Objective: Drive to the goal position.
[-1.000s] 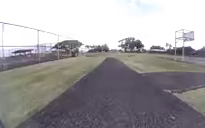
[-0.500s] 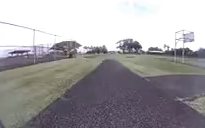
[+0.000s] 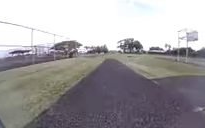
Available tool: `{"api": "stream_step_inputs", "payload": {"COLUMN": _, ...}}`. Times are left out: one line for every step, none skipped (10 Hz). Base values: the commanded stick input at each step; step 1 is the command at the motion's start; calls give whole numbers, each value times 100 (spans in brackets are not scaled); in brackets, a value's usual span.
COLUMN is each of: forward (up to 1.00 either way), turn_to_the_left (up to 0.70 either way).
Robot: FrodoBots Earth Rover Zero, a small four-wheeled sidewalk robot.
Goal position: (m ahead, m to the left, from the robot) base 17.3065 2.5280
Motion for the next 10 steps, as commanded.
{"api": "stream_step_inputs", "payload": {"forward": 85, "turn_to_the_left": -29}}
{"api": "stream_step_inputs", "payload": {"forward": 85, "turn_to_the_left": -18}}
{"api": "stream_step_inputs", "payload": {"forward": 85, "turn_to_the_left": 0}}
{"api": "stream_step_inputs", "payload": {"forward": 85, "turn_to_the_left": 0}}
{"api": "stream_step_inputs", "payload": {"forward": 85, "turn_to_the_left": 0}}
{"api": "stream_step_inputs", "payload": {"forward": 85, "turn_to_the_left": 0}}
{"api": "stream_step_inputs", "payload": {"forward": 85, "turn_to_the_left": 0}}
{"api": "stream_step_inputs", "payload": {"forward": 85, "turn_to_the_left": 0}}
{"api": "stream_step_inputs", "payload": {"forward": 85, "turn_to_the_left": 0}}
{"api": "stream_step_inputs", "payload": {"forward": 85, "turn_to_the_left": 0}}
